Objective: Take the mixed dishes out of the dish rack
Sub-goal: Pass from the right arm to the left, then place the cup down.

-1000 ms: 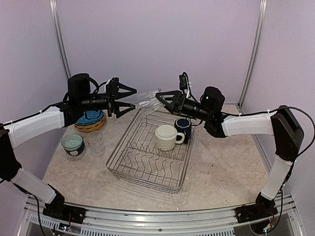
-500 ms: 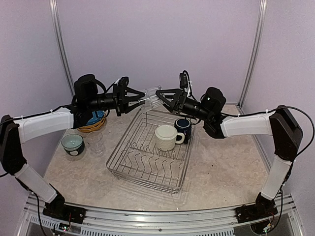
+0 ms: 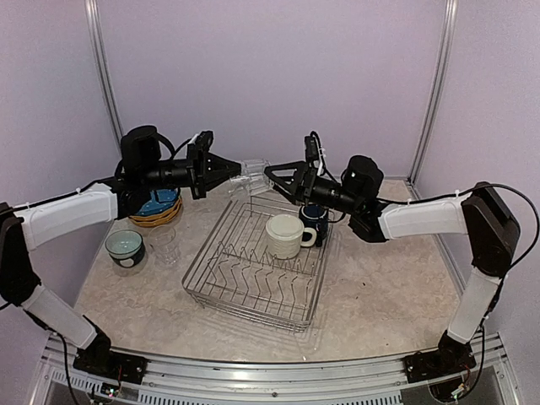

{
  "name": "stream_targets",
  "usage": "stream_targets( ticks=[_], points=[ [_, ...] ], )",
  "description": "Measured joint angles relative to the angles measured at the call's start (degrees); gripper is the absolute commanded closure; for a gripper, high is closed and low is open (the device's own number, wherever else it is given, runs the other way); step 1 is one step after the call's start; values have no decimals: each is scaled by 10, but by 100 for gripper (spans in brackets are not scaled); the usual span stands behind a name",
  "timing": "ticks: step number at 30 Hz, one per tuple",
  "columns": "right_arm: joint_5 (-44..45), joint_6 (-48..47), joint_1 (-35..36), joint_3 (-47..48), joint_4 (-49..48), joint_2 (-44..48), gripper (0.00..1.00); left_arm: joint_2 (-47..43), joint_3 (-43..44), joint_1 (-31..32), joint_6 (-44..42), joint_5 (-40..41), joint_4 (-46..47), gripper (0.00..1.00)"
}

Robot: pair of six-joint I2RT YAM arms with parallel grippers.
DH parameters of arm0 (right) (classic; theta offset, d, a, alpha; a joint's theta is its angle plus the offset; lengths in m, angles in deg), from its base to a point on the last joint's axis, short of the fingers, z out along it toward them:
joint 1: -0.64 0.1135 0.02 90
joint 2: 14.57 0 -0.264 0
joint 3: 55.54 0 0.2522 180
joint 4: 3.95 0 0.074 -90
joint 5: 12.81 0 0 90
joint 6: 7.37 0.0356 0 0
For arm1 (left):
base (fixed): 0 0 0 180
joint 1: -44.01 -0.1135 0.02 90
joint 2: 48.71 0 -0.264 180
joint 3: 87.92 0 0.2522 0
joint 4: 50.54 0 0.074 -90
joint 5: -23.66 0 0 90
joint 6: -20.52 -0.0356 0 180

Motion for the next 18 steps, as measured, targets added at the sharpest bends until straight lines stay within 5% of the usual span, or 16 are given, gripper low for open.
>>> stream_targets(
  ticks=[8, 18],
  points=[
    [46, -129, -13, -6, 193, 52, 0, -72, 35, -68, -120, 90, -296, 100],
    [176, -287, -15, -6, 449, 140, 0, -57, 162, -98, -286, 338, -706, 100]
  ],
)
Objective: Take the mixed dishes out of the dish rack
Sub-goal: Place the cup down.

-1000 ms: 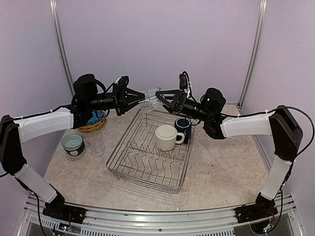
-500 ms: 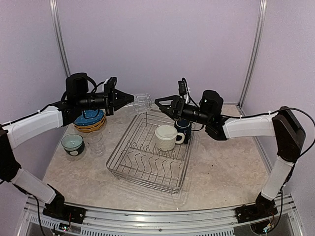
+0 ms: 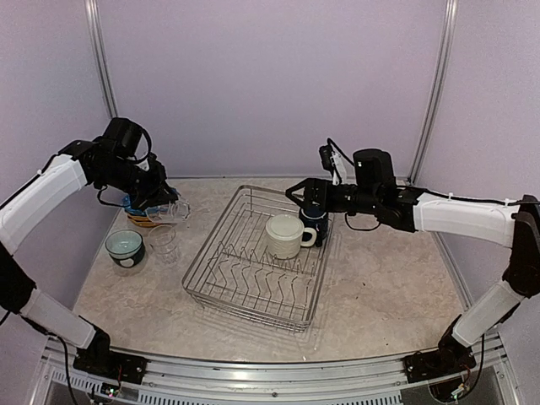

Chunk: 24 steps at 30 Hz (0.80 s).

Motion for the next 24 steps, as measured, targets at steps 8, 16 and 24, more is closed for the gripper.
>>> stream_targets(
  ticks=[8, 16, 24],
  points=[
    [49, -44, 0, 0, 80, 18, 0, 85, 24, -3, -47, 117, -126, 100],
    [59, -54, 0, 0, 96, 18, 0, 115, 27, -3, -66, 170, -141, 100],
    [66, -71, 0, 6, 125, 18, 0, 146, 43, -3, -72, 187, -141, 100]
  ],
)
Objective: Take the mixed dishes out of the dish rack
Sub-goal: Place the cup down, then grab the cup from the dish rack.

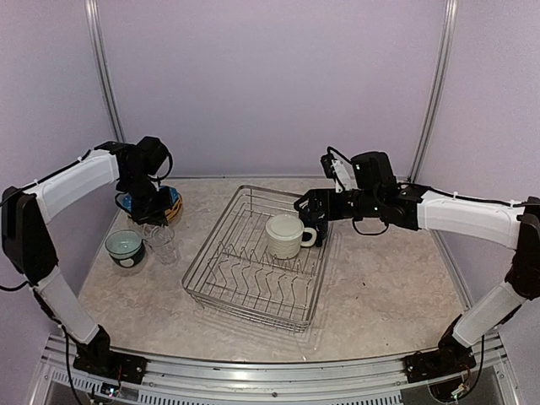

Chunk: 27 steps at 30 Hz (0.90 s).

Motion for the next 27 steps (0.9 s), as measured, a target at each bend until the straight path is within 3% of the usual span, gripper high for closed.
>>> stream_targets(
  ticks=[4, 15, 21, 27],
  points=[
    [12, -26, 2, 23, 37, -1, 0, 19, 2, 0, -1, 4, 0, 94],
    [104, -98, 41, 112, 170, -62, 0, 29, 2, 0, -16, 9, 0, 59],
    [177, -83, 43, 163, 242, -118, 4, 12, 2, 0, -20, 7, 0, 42],
    [240, -22, 43, 221, 286, -171, 8, -44, 6, 0, -24, -8, 0, 34]
  ],
)
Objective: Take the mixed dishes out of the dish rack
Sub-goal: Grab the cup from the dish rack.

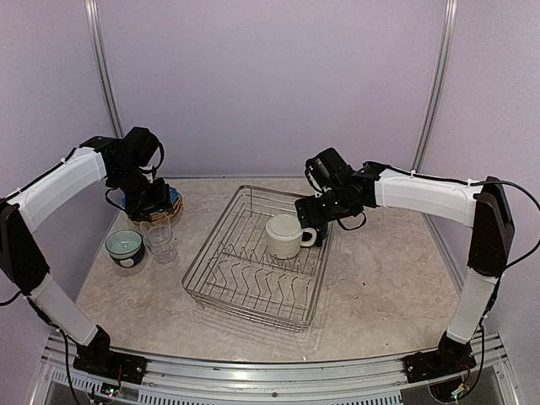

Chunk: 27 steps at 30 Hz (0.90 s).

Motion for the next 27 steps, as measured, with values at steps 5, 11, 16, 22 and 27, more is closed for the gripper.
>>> stream_targets(
  ticks=[5, 11, 16, 22, 27],
  points=[
    [36, 28, 0, 58, 27, -50, 9, -35, 6, 2, -2, -15, 4, 32],
    [59, 38, -1, 118, 49, -99, 9, -70, 5, 8, -4, -26, 12, 28],
    [63, 46, -7, 151, 73, -130, 8, -114, -4, 18, -7, -37, 30, 26],
    [63, 49, -21, 202, 111, -172, 8, -148, -17, 22, -8, -51, 52, 26],
    [51, 56, -31, 214, 126, -185, 9, -150, -27, 25, -8, -60, 62, 25]
  ],
)
